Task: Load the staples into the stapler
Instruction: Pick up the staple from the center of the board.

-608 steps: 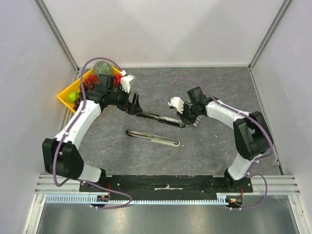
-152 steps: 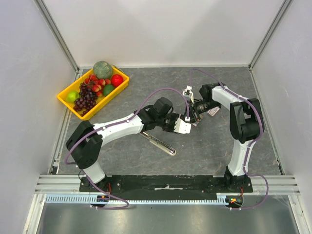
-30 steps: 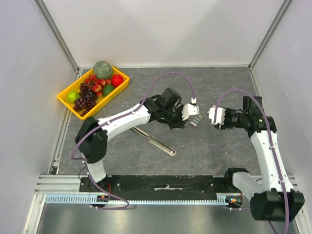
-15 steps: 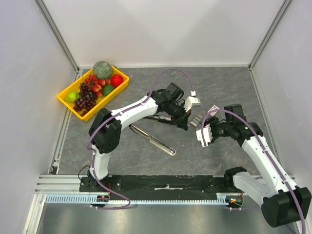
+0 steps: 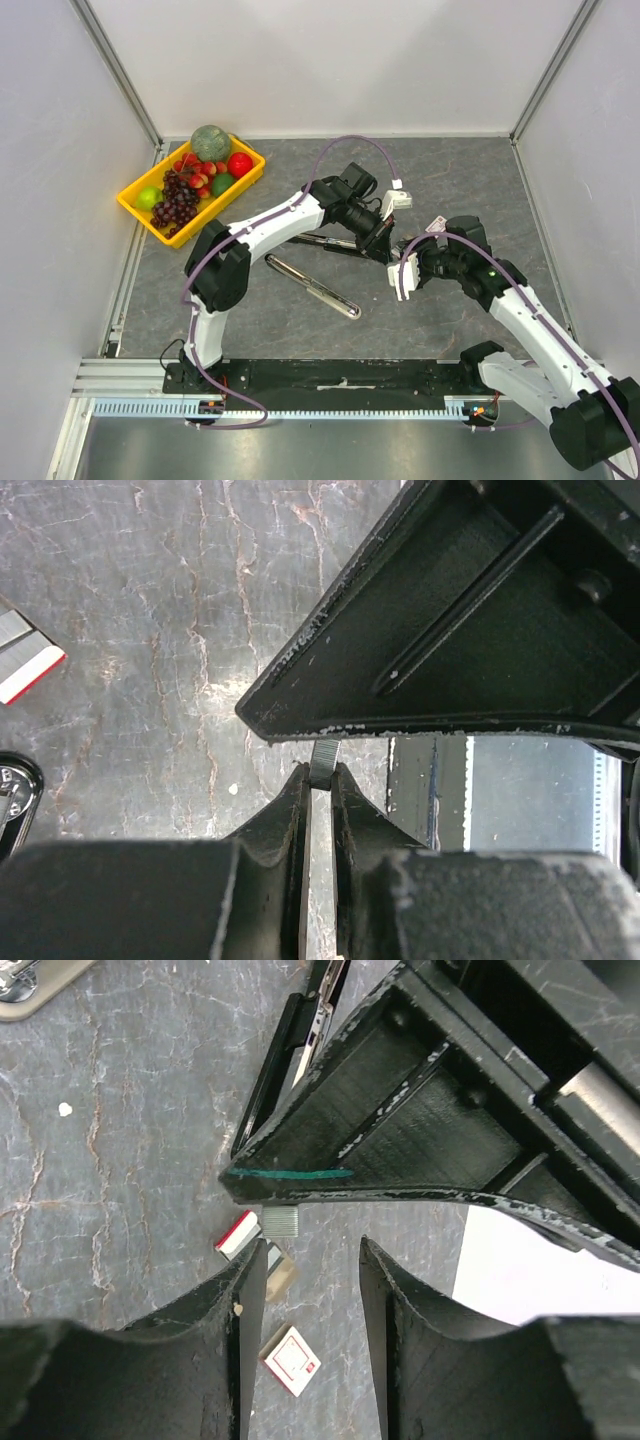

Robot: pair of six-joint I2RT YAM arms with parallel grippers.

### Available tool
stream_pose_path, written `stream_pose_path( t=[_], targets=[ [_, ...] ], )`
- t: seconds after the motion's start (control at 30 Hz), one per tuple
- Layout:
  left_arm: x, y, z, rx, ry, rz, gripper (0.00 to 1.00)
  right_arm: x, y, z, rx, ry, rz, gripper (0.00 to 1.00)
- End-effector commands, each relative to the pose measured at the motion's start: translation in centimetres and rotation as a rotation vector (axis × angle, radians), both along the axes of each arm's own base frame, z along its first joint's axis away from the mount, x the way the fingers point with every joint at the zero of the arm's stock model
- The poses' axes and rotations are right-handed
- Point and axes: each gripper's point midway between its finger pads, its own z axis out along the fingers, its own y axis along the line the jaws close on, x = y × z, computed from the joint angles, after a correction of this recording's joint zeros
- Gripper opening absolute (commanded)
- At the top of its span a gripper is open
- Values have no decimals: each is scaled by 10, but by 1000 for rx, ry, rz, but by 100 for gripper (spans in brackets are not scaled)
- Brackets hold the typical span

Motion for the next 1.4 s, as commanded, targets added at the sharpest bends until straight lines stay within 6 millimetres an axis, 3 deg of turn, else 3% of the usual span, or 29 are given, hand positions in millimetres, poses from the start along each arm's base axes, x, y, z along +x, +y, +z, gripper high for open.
stream_pose_path(
  t=[0.0, 0.3, 0.7, 1.37],
  targets=[
    [-7, -7, 13, -40, 74, -22, 14, 6, 5, 10, 27, -40, -11, 47],
    [1, -3, 11, -41, 96, -8, 15, -12, 7, 1, -36, -31, 54, 42],
    [3, -2, 11, -45, 104, -4, 15, -19, 7, -8, -47, 6, 47, 45],
    [3, -2, 11, -46, 112, -9, 15, -9, 14, -6, -12, -35, 5, 34]
  ],
)
